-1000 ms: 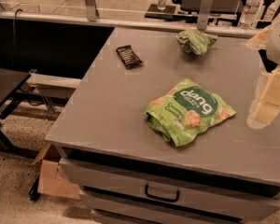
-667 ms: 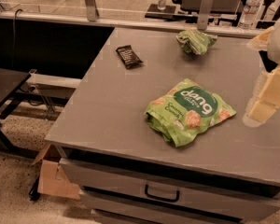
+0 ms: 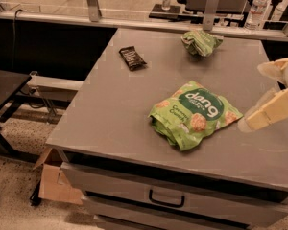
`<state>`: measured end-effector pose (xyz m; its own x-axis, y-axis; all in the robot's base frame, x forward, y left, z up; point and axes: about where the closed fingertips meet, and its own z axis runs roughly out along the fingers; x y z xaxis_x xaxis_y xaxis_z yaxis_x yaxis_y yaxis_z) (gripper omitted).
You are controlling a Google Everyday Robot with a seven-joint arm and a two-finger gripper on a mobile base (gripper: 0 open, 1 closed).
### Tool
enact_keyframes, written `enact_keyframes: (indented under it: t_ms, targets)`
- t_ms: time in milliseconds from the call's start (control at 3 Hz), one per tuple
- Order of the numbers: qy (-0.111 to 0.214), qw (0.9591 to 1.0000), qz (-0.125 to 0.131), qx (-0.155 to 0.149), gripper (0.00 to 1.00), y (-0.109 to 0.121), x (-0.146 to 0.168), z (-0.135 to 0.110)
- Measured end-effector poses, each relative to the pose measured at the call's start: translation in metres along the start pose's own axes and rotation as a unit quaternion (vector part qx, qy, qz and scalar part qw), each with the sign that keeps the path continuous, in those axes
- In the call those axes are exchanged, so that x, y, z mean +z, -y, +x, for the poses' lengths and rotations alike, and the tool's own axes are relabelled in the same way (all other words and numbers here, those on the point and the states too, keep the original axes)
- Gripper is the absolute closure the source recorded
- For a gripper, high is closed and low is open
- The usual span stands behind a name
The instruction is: Move green rice chip bag near green jalapeno chip bag
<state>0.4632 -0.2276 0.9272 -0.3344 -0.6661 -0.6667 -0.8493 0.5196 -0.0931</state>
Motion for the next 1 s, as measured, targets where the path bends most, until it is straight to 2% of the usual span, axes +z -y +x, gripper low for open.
enact_keyframes:
  t_ms: [333,667,1000]
  targets:
    - [0.097,0.9946,-0.039,0.004,0.0,-0.005,0.026,0.009]
    - [0.134,0.9896,-0.052,-0.01,0.0,-0.009,0.04,0.013]
    - [0.136,0.9893,-0.052,-0.015,0.0,-0.01,0.041,0.012]
